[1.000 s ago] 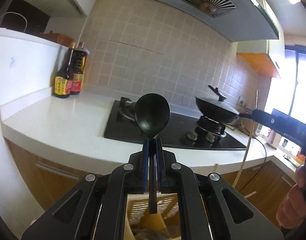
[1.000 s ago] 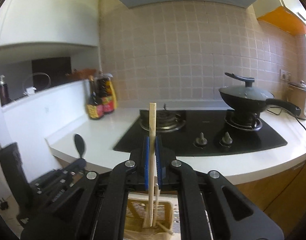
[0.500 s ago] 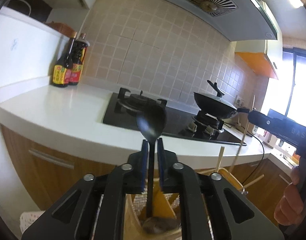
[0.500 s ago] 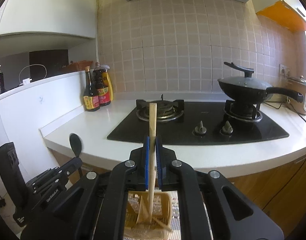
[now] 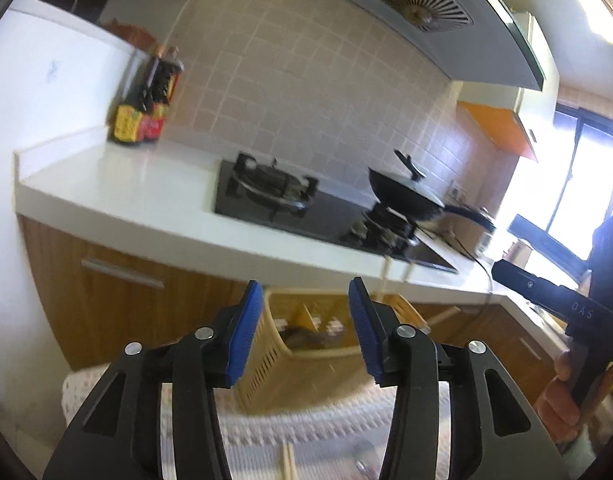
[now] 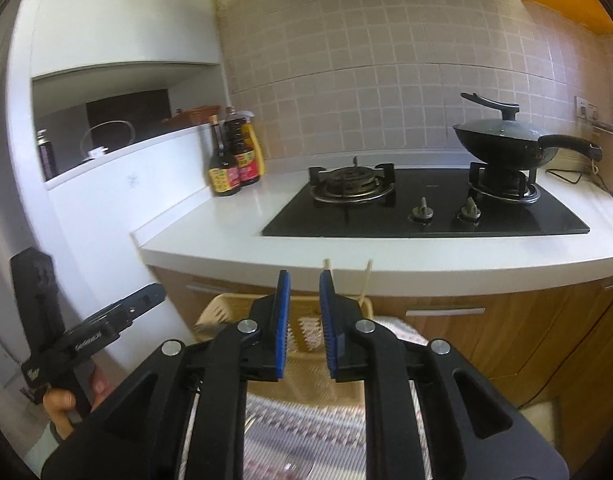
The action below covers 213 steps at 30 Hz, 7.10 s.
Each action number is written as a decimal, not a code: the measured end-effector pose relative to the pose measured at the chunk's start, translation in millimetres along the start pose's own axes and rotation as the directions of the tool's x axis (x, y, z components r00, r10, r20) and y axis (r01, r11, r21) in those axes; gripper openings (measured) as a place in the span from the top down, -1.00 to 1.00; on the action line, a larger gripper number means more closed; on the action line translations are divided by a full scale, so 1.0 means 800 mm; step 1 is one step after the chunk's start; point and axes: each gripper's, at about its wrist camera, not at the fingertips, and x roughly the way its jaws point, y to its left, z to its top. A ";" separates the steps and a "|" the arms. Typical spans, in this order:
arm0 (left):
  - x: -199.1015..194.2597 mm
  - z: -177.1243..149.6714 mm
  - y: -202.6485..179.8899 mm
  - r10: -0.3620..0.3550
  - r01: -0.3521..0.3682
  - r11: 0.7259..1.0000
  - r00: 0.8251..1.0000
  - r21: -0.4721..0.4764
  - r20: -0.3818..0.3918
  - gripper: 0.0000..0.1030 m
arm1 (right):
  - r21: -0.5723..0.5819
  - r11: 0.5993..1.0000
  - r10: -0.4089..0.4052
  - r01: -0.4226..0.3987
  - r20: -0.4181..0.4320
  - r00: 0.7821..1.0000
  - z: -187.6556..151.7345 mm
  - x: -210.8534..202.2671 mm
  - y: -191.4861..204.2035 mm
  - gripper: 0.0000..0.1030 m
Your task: Organize utensils
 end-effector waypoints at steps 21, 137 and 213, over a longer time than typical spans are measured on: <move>0.053 -0.123 -0.002 0.237 -0.141 0.967 0.807 0.214 -0.541 -0.25 | 0.069 0.991 -0.029 0.117 -0.731 0.682 -0.146 0.112 -0.009 -0.01; 0.085 0.051 -0.021 0.120 -0.147 0.977 0.979 0.157 0.166 0.67 | -0.048 0.959 -0.278 0.279 0.016 0.960 0.041 0.112 -0.006 0.35; -0.033 -0.174 -0.073 0.411 -0.488 0.842 0.857 0.232 0.310 -0.85 | -0.094 0.918 -0.369 0.385 0.152 0.917 -0.180 0.005 0.019 -0.62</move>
